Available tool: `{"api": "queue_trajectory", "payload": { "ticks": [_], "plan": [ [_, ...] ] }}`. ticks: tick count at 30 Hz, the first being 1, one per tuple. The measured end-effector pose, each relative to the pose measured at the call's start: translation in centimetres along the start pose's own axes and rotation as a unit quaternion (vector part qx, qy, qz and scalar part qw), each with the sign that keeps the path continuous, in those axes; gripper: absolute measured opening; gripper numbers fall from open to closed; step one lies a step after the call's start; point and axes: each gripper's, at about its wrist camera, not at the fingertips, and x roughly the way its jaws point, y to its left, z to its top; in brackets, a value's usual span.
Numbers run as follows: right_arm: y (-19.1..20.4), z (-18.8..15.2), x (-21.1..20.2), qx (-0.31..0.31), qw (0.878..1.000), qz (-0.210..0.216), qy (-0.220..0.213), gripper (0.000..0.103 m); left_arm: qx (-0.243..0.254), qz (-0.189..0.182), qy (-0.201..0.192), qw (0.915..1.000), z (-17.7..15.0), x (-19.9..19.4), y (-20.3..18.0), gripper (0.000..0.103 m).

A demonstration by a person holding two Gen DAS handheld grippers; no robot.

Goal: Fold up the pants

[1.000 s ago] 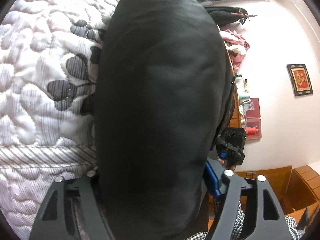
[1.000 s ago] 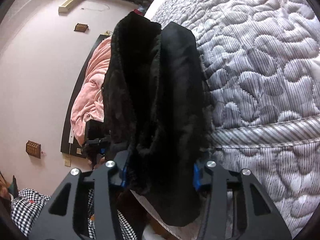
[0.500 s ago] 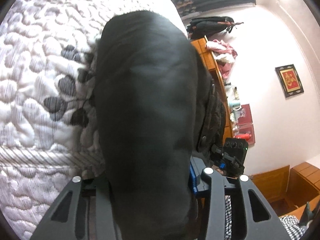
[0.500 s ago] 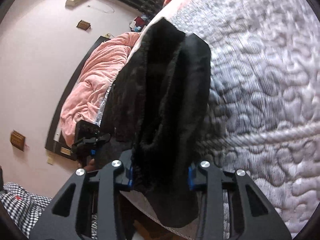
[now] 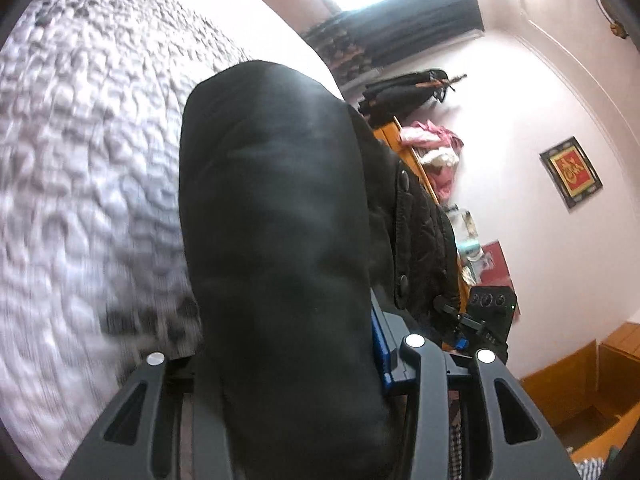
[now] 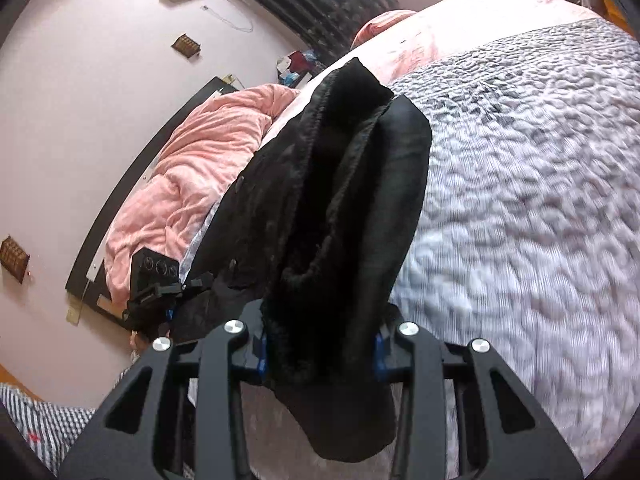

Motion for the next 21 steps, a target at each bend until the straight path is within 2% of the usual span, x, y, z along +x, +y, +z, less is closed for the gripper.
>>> {"api": "queue_trajectory", "payload": {
  "ticks": [7, 12, 13, 14, 16, 17, 18, 21],
  "plan": [
    [-4.5, 3.8, 5.3, 0.04, 0.999, -0.006, 0.016, 0.036, -0.008, 0.045, -0.001, 0.9989, 3.1, 2.6, 2.6, 0.042],
    [-6.9, 3.8, 7.1, 0.074, 0.997, -0.008, 0.027, 0.04, 0.008, 0.059, 0.004, 0.9982, 3.9, 3.9, 3.2, 0.045],
    [-7.1, 3.6, 7.3, 0.075, 0.997, -0.011, 0.031, 0.044, 0.01, 0.065, 0.007, 0.9978, 3.8, 4.1, 3.3, 0.049],
    [-7.6, 3.3, 7.5, 0.077, 0.996, -0.018, 0.035, 0.053, 0.012, 0.07, 0.011, 0.9974, 3.7, 4.4, 3.4, 0.051],
    [-8.3, 2.7, 7.7, 0.089, 0.995, -0.022, 0.042, 0.058, 0.012, 0.089, 0.009, 0.9959, 3.5, 4.6, 3.7, 0.068],
    [-8.5, 2.5, 7.5, 0.093, 0.995, -0.018, 0.042, 0.066, 0.013, 0.105, 0.007, 0.9943, 3.4, 4.6, 3.6, 0.074],
    [-8.5, 2.2, 7.2, 0.097, 0.994, -0.017, 0.04, 0.07, 0.013, 0.125, 0.001, 0.9921, 3.2, 4.4, 3.7, 0.087],
    [-8.5, 1.3, 5.6, 0.107, 0.994, -0.02, 0.027, 0.073, 0.021, 0.16, -0.027, 0.9865, 2.7, 3.1, 2.9, 0.093]
  ]
}}
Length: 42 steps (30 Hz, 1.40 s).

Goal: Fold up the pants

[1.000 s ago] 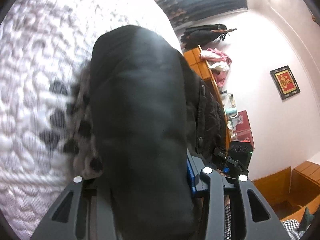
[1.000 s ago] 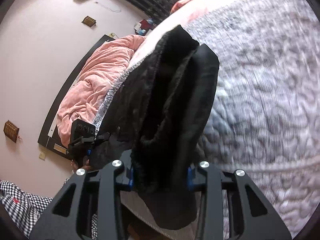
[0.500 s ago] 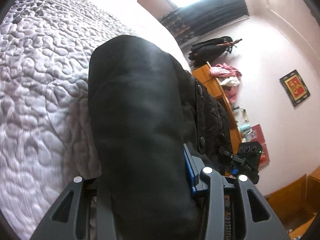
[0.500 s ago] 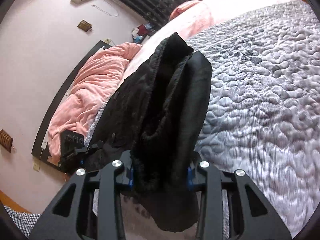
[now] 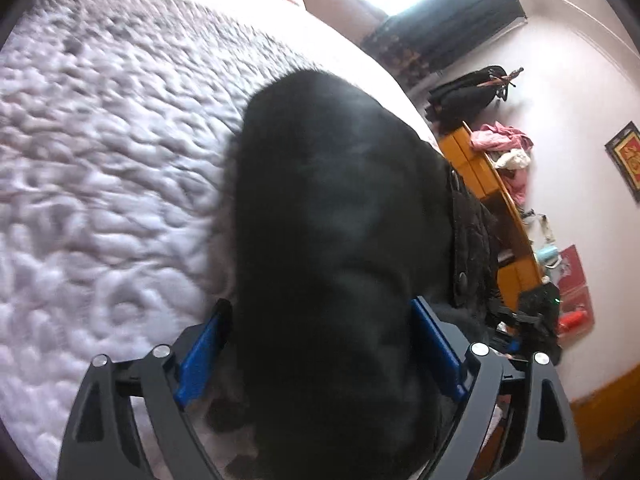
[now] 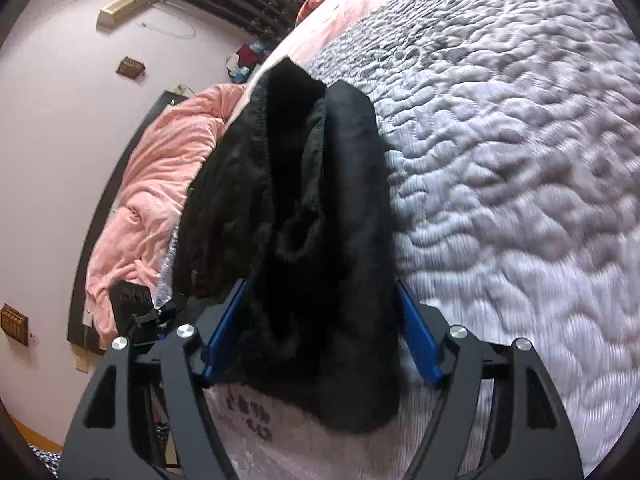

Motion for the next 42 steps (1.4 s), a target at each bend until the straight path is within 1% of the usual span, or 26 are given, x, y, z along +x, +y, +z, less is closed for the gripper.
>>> {"api": "queue_trajectory", "payload": {
  "ticks": [1, 3, 4, 5, 6, 7, 8, 10, 11, 13, 14, 16, 17, 18, 20, 22, 24, 28, 33, 36, 40, 42],
  "plan": [
    [0.0, -0.5, -1.0, 0.005, 1.0, -0.012, -0.013, 0.075, 0.002, 0.028, -0.006, 0.9996, -0.3, -0.6, -0.2, 0.095],
    [0.3, -1.4, -2.6, 0.007, 0.999, -0.037, -0.029, 0.075, 0.009, 0.068, -0.021, 0.9974, -0.8, -2.1, -1.1, 0.096],
    [0.8, -2.0, -3.5, 0.003, 0.998, -0.056, -0.042, 0.082, 0.013, 0.09, -0.026, 0.9955, -1.2, -2.7, -1.2, 0.097],
    [1.7, -2.8, -4.6, -0.007, 0.995, -0.084, -0.055, 0.09, 0.023, 0.126, -0.036, 0.9911, -1.7, -3.4, -2.1, 0.098],
    [2.5, -3.5, -5.3, -0.015, 0.992, -0.107, -0.064, 0.091, 0.034, 0.153, -0.044, 0.9866, -2.3, -4.0, -2.9, 0.099],
    [3.4, -4.2, -5.9, -0.026, 0.989, -0.131, -0.071, 0.092, 0.042, 0.172, -0.048, 0.9831, -2.7, -4.5, -3.3, 0.099],
    [4.8, -5.1, -6.5, -0.043, 0.983, -0.163, -0.08, 0.096, 0.051, 0.194, -0.05, 0.9783, -3.6, -5.1, -3.9, 0.099],
    [7.1, -6.6, -7.0, -0.069, 0.97, -0.213, -0.093, 0.099, 0.068, 0.21, -0.04, 0.9744, -5.1, -5.8, -5.1, 0.099],
    [8.7, -7.6, -7.1, -0.089, 0.96, -0.248, -0.098, 0.1, 0.071, 0.216, -0.034, 0.9734, -5.7, -6.1, -5.6, 0.099],
    [10.4, -9.3, -7.3, -0.109, 0.943, -0.295, -0.107, 0.1, 0.072, 0.229, -0.023, 0.9704, -6.9, -6.5, -6.3, 0.099],
    [11.2, -10.0, -7.4, -0.119, 0.934, -0.317, -0.111, 0.1, 0.073, 0.243, -0.02, 0.967, -7.5, -6.7, -6.7, 0.099],
    [13.3, -11.2, -7.5, -0.136, 0.922, -0.342, -0.118, 0.1, 0.088, 0.263, -0.024, 0.9605, -8.9, -7.4, -7.0, 0.099],
    [13.8, -11.8, -7.6, -0.141, 0.919, -0.347, -0.121, 0.1, 0.1, 0.281, -0.03, 0.9541, -9.4, -8.0, -7.6, 0.099],
    [14.3, -12.2, -7.7, -0.146, 0.917, -0.352, -0.122, 0.1, 0.107, 0.29, -0.035, 0.9505, -9.9, -8.6, -7.7, 0.099],
    [15.6, -13.0, -8.1, -0.154, 0.915, -0.351, -0.126, 0.1, 0.118, 0.292, -0.049, 0.9479, -10.6, -10.0, -8.6, 0.099],
    [16.5, -13.6, -8.4, -0.156, 0.916, -0.347, -0.129, 0.1, 0.12, 0.287, -0.061, 0.9483, -10.9, -11.0, -9.0, 0.099],
    [17.2, -14.0, -8.7, -0.16, 0.918, -0.34, -0.128, 0.1, 0.119, 0.288, -0.065, 0.9479, -11.2, -11.8, -9.4, 0.099],
    [18.3, -14.7, -9.0, -0.166, 0.917, -0.339, -0.13, 0.1, 0.115, 0.284, -0.071, 0.9492, -11.6, -13.0, -9.9, 0.099],
    [18.7, -15.2, -9.0, -0.16, 0.923, -0.331, -0.112, 0.1, 0.119, 0.28, -0.074, 0.9498, -12.2, -13.9, -11.1, 0.099],
    [19.2, -15.4, -9.2, -0.165, 0.922, -0.33, -0.116, 0.1, 0.129, 0.28, -0.078, 0.948, -12.4, -14.3, -11.8, 0.099],
    [19.9, -15.8, -9.1, -0.173, 0.919, -0.336, -0.114, 0.1, 0.141, 0.274, -0.079, 0.9482, -12.8, -14.6, -12.7, 0.099],
    [20.1, -15.8, -9.2, -0.172, 0.919, -0.336, -0.115, 0.1, 0.144, 0.272, -0.079, 0.9481, -13.0, -14.6, -13.1, 0.099]
  ]
}}
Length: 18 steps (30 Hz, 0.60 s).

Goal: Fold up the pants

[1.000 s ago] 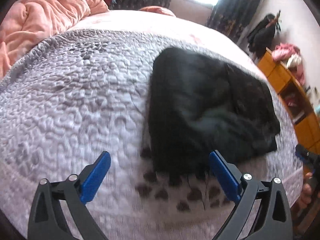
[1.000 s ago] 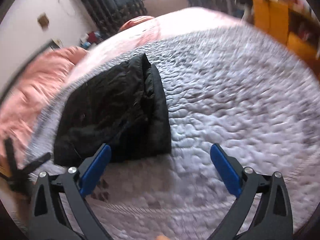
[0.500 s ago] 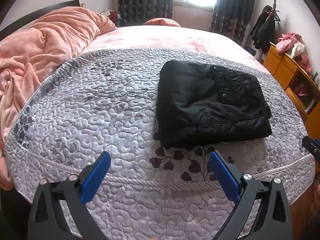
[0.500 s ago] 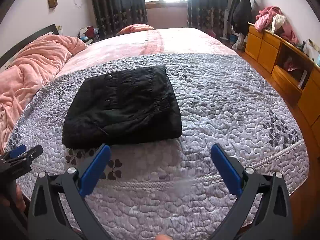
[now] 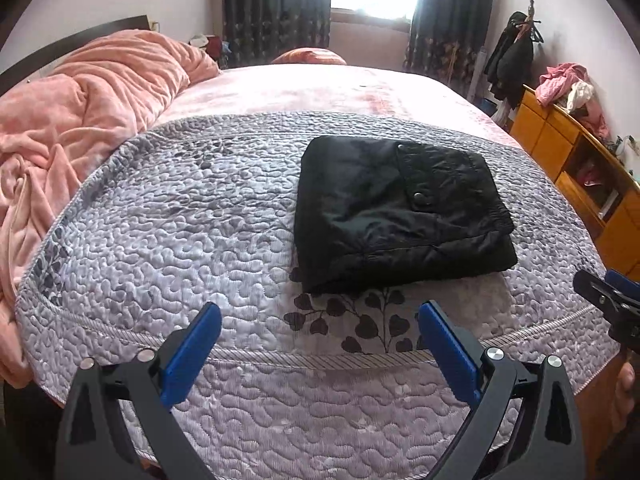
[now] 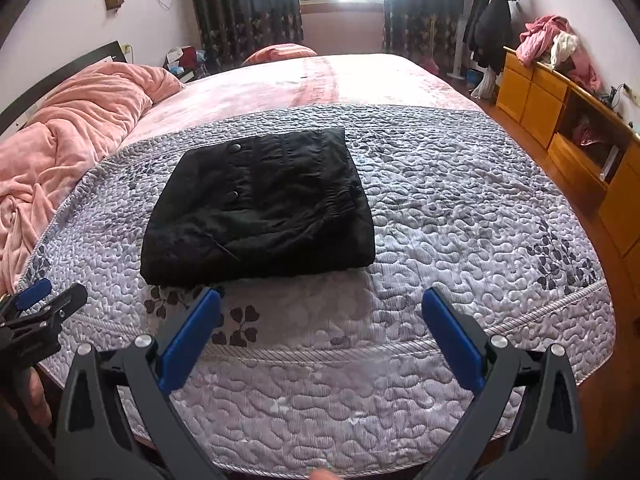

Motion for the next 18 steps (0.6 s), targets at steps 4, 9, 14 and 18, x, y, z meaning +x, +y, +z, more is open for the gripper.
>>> {"api": "queue_trajectory", "payload": {
  "ticks": [4, 9, 14, 18],
  "plan": [
    [0.1, -0.2, -0.1, -0.001, 1.0, -0.002, 0.001, 0.1, 0.01, 0.0, 0.001, 1.0, -0.2, -0.3, -0.6, 0.099],
    [0.1, -0.5, 0.2, 0.004, 1.0, 0.0, 0.009, 0.1, 0.017, 0.003, -0.002, 0.9998, -0.4, -0.6, -1.1, 0.099],
    [0.2, -0.8, 0.4, 0.002, 1.0, -0.004, 0.011, 0.1, 0.013, 0.008, -0.002, 0.9999, -0.4, -0.5, -1.0, 0.099],
    [0.3, -1.0, 0.6, 0.004, 1.0, 0.001, 0.013, 0.1, 0.012, 0.012, 0.001, 0.9999, -0.5, -0.3, -0.9, 0.099]
  ]
}}
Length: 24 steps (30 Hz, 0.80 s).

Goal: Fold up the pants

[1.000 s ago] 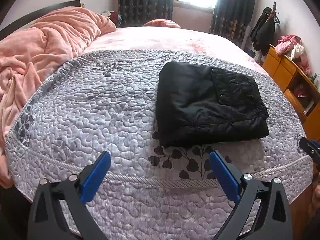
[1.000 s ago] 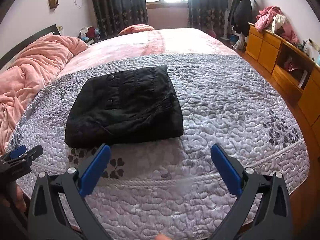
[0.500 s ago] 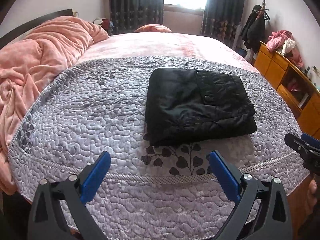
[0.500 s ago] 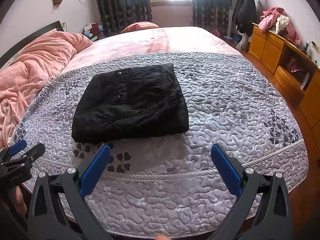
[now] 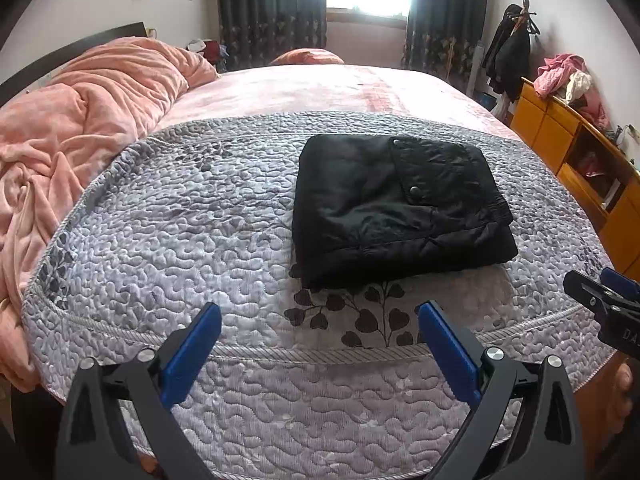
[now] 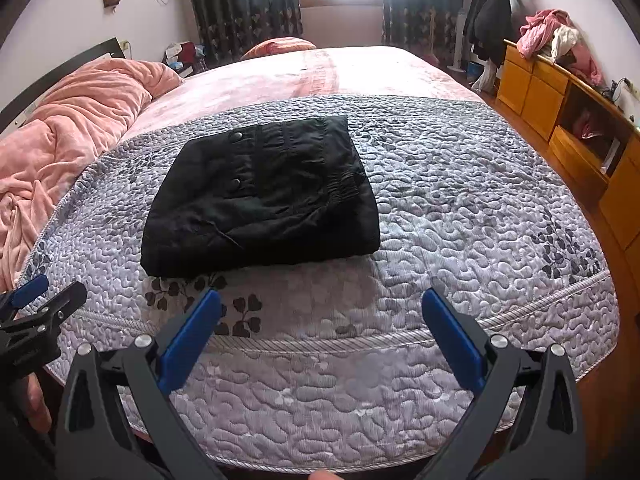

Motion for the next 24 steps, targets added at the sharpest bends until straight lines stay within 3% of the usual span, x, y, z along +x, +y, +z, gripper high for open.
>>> {"api": "queue_trajectory", "payload": {
  "ticks": [24],
  "plan": [
    [0.1, -0.3, 1.2, -0.007, 1.0, -0.004, 0.017, 0.1, -0.021, -0.016, 0.03, 0.9992, -0.3, 1.4, 0.2, 0.099]
  ]
}}
